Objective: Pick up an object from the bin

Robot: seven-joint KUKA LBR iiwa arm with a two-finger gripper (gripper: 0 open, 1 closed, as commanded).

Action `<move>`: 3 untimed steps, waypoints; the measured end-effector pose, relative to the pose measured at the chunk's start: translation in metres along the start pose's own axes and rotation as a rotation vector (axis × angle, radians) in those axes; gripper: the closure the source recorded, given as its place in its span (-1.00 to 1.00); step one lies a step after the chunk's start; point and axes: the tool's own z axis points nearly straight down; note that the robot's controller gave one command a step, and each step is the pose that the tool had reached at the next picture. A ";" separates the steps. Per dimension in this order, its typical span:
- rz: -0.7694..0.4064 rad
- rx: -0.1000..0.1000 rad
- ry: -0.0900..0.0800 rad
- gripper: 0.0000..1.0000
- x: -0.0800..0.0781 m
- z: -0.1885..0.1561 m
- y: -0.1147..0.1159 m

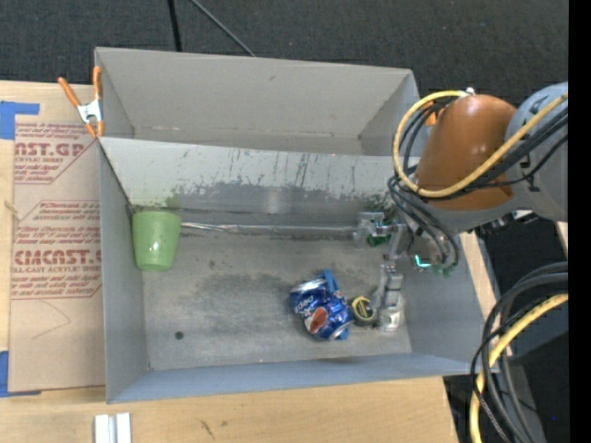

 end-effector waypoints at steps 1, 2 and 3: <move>-0.392 0.000 -0.004 -1.00 0.029 0.094 0.031; -0.392 0.001 -0.007 1.00 0.028 0.092 0.031; -0.428 0.004 -0.018 1.00 0.015 -0.106 0.041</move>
Offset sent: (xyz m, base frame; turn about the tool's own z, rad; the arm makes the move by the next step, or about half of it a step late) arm -0.0288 0.0301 -0.0922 -0.3925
